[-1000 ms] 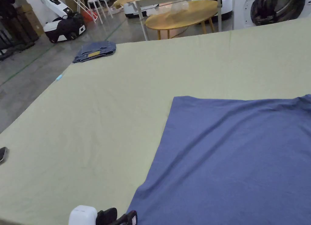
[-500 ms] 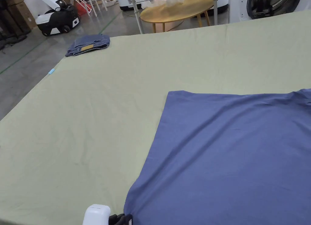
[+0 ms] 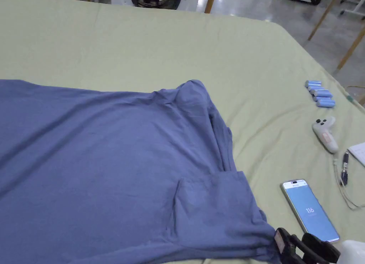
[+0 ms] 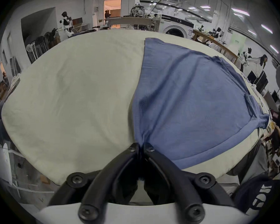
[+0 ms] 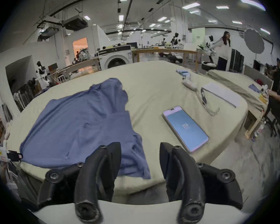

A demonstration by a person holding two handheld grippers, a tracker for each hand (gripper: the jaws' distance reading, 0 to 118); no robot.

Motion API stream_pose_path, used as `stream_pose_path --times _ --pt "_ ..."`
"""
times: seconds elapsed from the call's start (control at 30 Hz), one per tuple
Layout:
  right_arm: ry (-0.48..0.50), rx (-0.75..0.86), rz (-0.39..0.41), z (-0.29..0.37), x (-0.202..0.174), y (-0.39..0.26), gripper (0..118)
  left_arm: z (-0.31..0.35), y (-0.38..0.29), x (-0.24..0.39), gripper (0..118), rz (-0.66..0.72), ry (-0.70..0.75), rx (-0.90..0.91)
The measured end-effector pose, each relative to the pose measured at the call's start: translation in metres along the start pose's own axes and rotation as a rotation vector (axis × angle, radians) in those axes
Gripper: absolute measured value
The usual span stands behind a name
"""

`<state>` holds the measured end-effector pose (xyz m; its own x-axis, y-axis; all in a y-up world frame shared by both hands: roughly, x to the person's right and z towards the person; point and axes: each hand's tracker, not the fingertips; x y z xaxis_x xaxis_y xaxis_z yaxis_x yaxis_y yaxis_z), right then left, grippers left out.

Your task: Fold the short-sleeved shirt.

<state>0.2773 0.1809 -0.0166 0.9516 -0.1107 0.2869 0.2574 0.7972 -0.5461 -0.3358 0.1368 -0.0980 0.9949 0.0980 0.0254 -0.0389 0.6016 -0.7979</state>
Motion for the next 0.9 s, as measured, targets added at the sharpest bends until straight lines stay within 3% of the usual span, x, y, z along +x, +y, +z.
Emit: stream_pose_path --times 0.17,0.43,0.63,0.77,0.9 --pt "0.057 -0.035 -0.114 -0.013 0.012 -0.014 53 0.003 0.001 0.002 0 0.003 0.002 -0.011" --pt "0.082 -0.122 -0.046 -0.040 0.013 -0.026 51 0.005 -0.002 -0.001 0 0.028 0.000 -0.003" --pt "0.093 -0.153 0.041 -0.044 0.001 -0.024 11 0.005 -0.002 -0.010 0 0.084 -0.022 0.001" --pt "0.086 -0.146 0.100 -0.039 -0.010 -0.025 6 0.007 -0.003 -0.013 0 0.121 -0.040 0.013" --pt "0.105 -0.120 0.101 -0.031 -0.013 -0.014 5 0.014 -0.003 -0.019 0 0.166 -0.075 0.046"
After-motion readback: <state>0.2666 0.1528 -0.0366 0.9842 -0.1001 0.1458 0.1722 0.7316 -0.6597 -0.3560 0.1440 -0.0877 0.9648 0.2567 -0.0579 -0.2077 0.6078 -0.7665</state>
